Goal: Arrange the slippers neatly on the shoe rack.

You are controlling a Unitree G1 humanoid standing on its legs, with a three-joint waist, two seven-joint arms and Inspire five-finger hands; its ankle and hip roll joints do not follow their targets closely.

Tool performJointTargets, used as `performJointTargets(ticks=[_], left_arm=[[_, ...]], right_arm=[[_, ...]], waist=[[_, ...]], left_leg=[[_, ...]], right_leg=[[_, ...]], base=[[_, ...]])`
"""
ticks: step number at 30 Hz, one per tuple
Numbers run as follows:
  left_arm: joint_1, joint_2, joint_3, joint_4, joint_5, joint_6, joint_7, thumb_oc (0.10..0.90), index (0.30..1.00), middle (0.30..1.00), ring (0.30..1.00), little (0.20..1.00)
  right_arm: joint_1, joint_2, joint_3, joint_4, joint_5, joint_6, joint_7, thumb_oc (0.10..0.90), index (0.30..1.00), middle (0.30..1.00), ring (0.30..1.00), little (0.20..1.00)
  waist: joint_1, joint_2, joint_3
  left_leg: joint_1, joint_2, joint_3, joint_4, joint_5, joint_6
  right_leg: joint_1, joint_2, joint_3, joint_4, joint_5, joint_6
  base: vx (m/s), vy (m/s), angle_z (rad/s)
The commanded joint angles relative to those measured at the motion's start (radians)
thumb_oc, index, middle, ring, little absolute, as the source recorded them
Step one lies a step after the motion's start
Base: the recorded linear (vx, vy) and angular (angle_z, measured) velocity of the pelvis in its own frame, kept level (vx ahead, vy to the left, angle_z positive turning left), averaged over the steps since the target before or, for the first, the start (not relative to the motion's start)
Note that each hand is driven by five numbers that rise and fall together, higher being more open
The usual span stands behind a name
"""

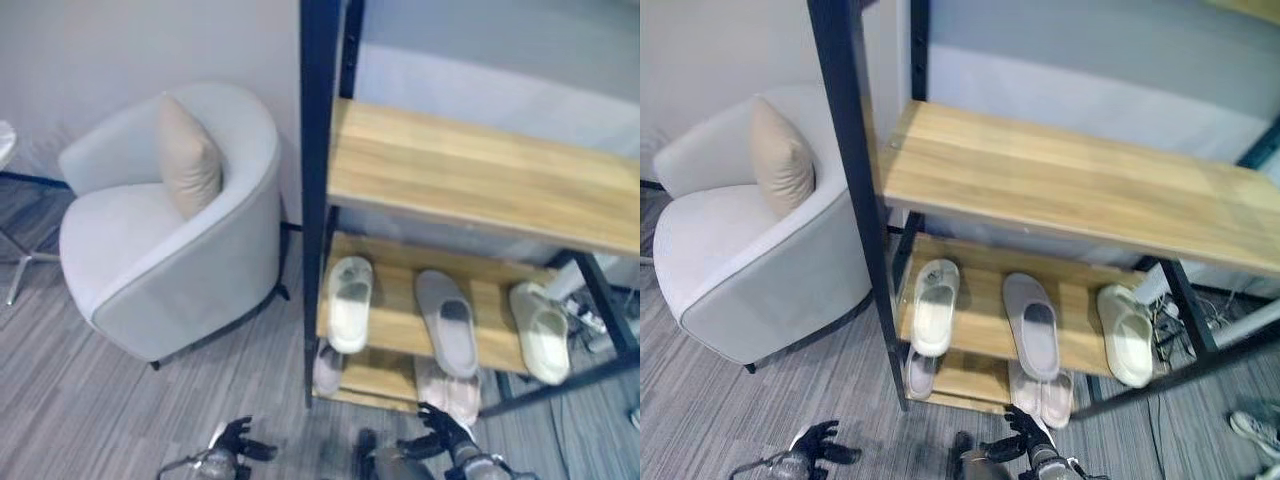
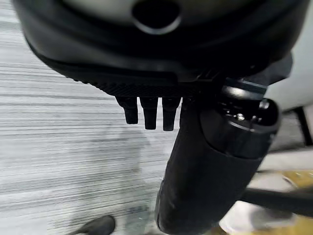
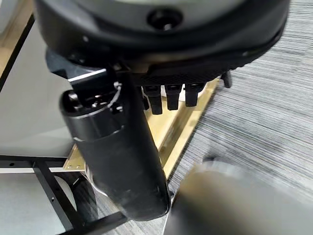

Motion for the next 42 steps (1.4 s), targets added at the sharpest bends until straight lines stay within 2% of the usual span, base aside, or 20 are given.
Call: performJointTargets(ticks=[1,7,13,15,18,20,21,22,25,26,27,28,29,30,31,32,33,36,38,42], left_arm=[[0.008,-0.002,0.044,0.097,0.025,0.006,-0.010,0.800,0.900,0.900,0.900,0.900],[0.054,-0.026,0.056,0.132,0.035,0.013,-0.021,0.800,0.900,0.900,0.900,0.900],[0.032,-0.024,0.028,0.075,0.023,0.002,-0.004,0.800,0.900,0.900,0.900,0.900],[-0.019,-0.014,-0.020,0.026,0.038,-0.008,0.019,0.800,0.900,0.900,0.900,0.900],[-0.051,-0.017,-0.057,0.014,0.050,-0.012,0.025,0.800,0.900,0.900,0.900,0.900],[-0.052,-0.021,-0.061,0.019,0.058,-0.012,0.026,0.800,0.900,0.900,0.900,0.900],[-0.045,-0.023,-0.067,0.027,0.071,-0.008,0.023,0.800,0.900,0.900,0.900,0.900],[-0.031,-0.034,-0.067,0.042,0.084,-0.004,0.019,0.800,0.900,0.900,0.900,0.900],[-0.029,-0.041,-0.070,0.064,0.114,-0.003,0.016,0.800,0.900,0.900,0.900,0.900],[-0.027,-0.041,-0.064,0.074,0.120,0.001,0.015,0.800,0.900,0.900,0.900,0.900],[-0.027,-0.041,-0.064,0.074,0.120,0.001,0.015,0.800,0.900,0.900,0.900,0.900],[-0.026,-0.037,-0.063,0.076,0.129,0.001,0.015,0.800,0.900,0.900,0.900,0.900],[-0.028,-0.025,-0.049,0.072,0.121,-0.001,0.013,0.800,0.900,0.900,0.900,0.900],[-0.028,-0.025,-0.049,0.072,0.121,-0.001,0.013,0.800,0.900,0.900,0.900,0.900],[-0.022,-0.012,-0.031,0.068,0.115,0.003,0.009,0.800,0.900,0.900,0.900,0.900],[-0.019,-0.004,-0.026,0.068,0.122,0.004,0.008,0.800,0.900,0.900,0.900,0.900],[-0.014,0.005,-0.019,0.070,0.135,0.004,0.001,0.800,0.900,0.900,0.900,0.900],[-0.007,0.005,-0.001,0.073,0.125,0.000,-0.001,0.800,0.900,0.900,0.900,0.900],[-0.009,0.002,-0.001,0.077,0.137,-0.002,0.000,0.800,0.900,0.900,0.900,0.900],[-0.004,-0.013,-0.007,0.073,0.142,-0.008,-0.003,0.800,0.900,0.900,0.900,0.900]], right_arm=[[-0.020,-0.034,0.001,-0.024,-0.028,-0.039,0.016,0.800,0.900,0.900,0.900,0.900],[-0.004,-0.032,0.011,-0.028,-0.037,-0.038,0.031,0.800,0.900,0.900,0.900,0.900],[-0.001,-0.042,0.036,-0.040,-0.060,-0.042,0.030,0.800,0.900,0.900,0.900,0.900],[-0.021,-0.056,0.044,-0.044,-0.058,-0.048,0.015,0.800,0.900,0.900,0.900,0.900],[-0.054,-0.082,0.056,-0.028,-0.066,-0.054,0.002,0.800,0.900,0.900,0.900,0.900],[-0.060,-0.088,0.054,-0.030,-0.071,-0.056,-0.001,0.800,0.900,0.900,0.900,0.900],[-0.068,-0.099,0.054,-0.041,-0.081,-0.055,0.001,0.800,0.900,0.900,0.900,0.900],[-0.054,-0.104,0.047,-0.068,-0.085,-0.054,0.006,0.800,0.900,0.900,0.900,0.900],[-0.052,-0.109,0.036,-0.079,-0.098,-0.055,0.001,0.800,0.900,0.900,0.900,0.900],[-0.055,-0.108,0.026,-0.111,-0.096,-0.049,0.001,0.800,0.900,0.900,0.900,0.900],[-0.055,-0.108,0.026,-0.112,-0.097,-0.049,0.001,0.800,0.900,0.900,0.900,0.900],[-0.062,-0.105,0.025,-0.118,-0.095,-0.049,0.002,0.800,0.900,0.900,0.900,0.900],[-0.078,-0.097,0.031,-0.142,-0.094,-0.048,0.002,0.800,0.900,0.900,0.900,0.900],[-0.078,-0.097,0.031,-0.143,-0.094,-0.047,0.002,0.800,0.900,0.900,0.900,0.900],[-0.079,-0.095,0.033,-0.175,-0.093,-0.049,0.007,0.800,0.900,0.900,0.900,0.900],[-0.077,-0.095,0.036,-0.188,-0.098,-0.051,0.011,0.800,0.900,0.900,0.900,0.900],[-0.058,-0.096,0.034,-0.220,-0.109,-0.055,0.022,0.800,0.900,0.900,0.900,0.900],[-0.036,-0.099,0.032,-0.269,-0.109,-0.065,0.030,0.800,0.900,0.900,0.900,0.900],[-0.030,-0.104,0.052,-0.311,-0.077,-0.074,0.065,0.800,0.900,0.900,0.900,0.900],[-0.015,-0.127,0.085,-0.419,-0.014,-0.091,0.125,0.800,0.900,0.900,0.900,0.900]], waist=[[0.004,0.032,-0.006],[0.006,0.045,-0.020],[0.005,0.057,-0.010],[0.004,0.045,0.026],[0.005,0.034,0.057],[-0.001,0.031,0.058],[-0.012,0.031,0.050],[-0.026,0.046,0.040],[-0.040,0.047,0.028],[-0.057,0.046,0.028],[-0.054,0.046,0.028],[-0.061,0.046,0.028],[-0.053,0.047,0.040],[-0.051,0.047,0.041],[-0.033,0.060,0.045],[-0.034,0.066,0.041],[-0.031,0.068,0.023],[-0.025,0.075,-0.004],[-0.028,0.080,-0.021],[-0.024,0.084,-0.033]], left_leg=[[-0.079,0.176,-0.015,-0.134,0.024,-0.040],[-0.050,0.189,-0.023,-0.173,0.041,-0.049],[-0.050,0.207,-0.043,-0.167,0.054,-0.065],[-0.141,0.217,-0.044,-0.081,0.075,-0.099],[-0.195,0.187,-0.121,0.044,0.048,-0.115],[-0.189,0.182,-0.136,0.069,0.027,-0.113],[-0.161,0.183,-0.143,0.052,-0.003,-0.112],[-0.109,0.175,-0.163,-0.021,-0.031,-0.092],[-0.093,0.163,-0.148,-0.059,-0.033,-0.081],[-0.085,0.160,-0.108,-0.080,-0.036,-0.068],[-0.084,0.160,-0.105,-0.081,-0.036,-0.068],[-0.079,0.162,-0.074,-0.100,-0.035,-0.062],[-0.078,0.175,-0.024,-0.109,-0.034,-0.054],[-0.078,0.175,-0.022,-0.109,-0.034,-0.054],[-0.081,0.191,0.011,-0.124,-0.025,-0.048],[-0.081,0.193,0.019,-0.136,-0.014,-0.044],[-0.075,0.180,0.020,-0.158,-0.005,-0.041],[-0.062,0.165,0.024,-0.178,0.001,-0.039],[-0.052,0.165,0.023,-0.188,0.006,-0.043],[-0.033,0.169,0.018,-0.220,0.022,-0.049]], right_leg=[[0.180,-0.059,0.057,-0.055,-0.187,0.227],[0.196,-0.041,0.063,-0.060,-0.205,0.215],[0.202,-0.022,0.053,-0.048,-0.238,0.191],[0.201,-0.027,0.030,-0.059,-0.242,0.177],[0.162,-0.027,0.039,-0.047,-0.217,0.170],[0.151,-0.030,0.047,-0.048,-0.210,0.172],[0.134,-0.028,0.060,-0.047,-0.208,0.176],[0.111,-0.014,0.098,-0.032,-0.201,0.184],[0.102,-0.019,0.129,-0.038,-0.184,0.200],[0.074,-0.028,0.152,-0.040,-0.152,0.220],[0.074,-0.028,0.155,-0.040,-0.151,0.220],[0.064,-0.032,0.164,-0.047,-0.141,0.229],[0.024,-0.046,0.145,-0.020,-0.126,0.239],[0.022,-0.046,0.147,-0.018,-0.127,0.239],[0.027,-0.086,0.036,0.017,-0.146,0.230],[0.038,-0.095,0.016,0.040,-0.158,0.228],[0.087,-0.092,0.025,0.019,-0.170,0.228],[0.121,-0.098,0.039,-0.028,-0.168,0.234],[0.140,-0.095,0.061,-0.089,-0.161,0.237],[0.168,-0.093,0.052,-0.133,-0.150,0.238]], base=[[0.07,-0.145,0.13],[0.02,-0.100,-0.14],[-0.04,-0.112,-0.10],[-0.20,-0.090,0.06],[-0.19,0.004,0.33],[-0.11,0.065,-0.24],[-0.11,0.203,-0.38],[-0.05,0.174,-0.33],[-0.05,0.201,-0.68],[-0.08,0.206,-0.86],[-0.12,0.209,-0.48],[-0.15,0.142,-0.66],[-0.15,0.141,-1.52],[-0.21,0.103,-1.46],[-0.14,0.048,-1.23],[-0.13,0.067,-0.47],[-0.01,0.033,-0.30],[0.03,-0.021,-0.13],[0.04,-0.078,-0.01],[0.02,-0.082,0.05]])
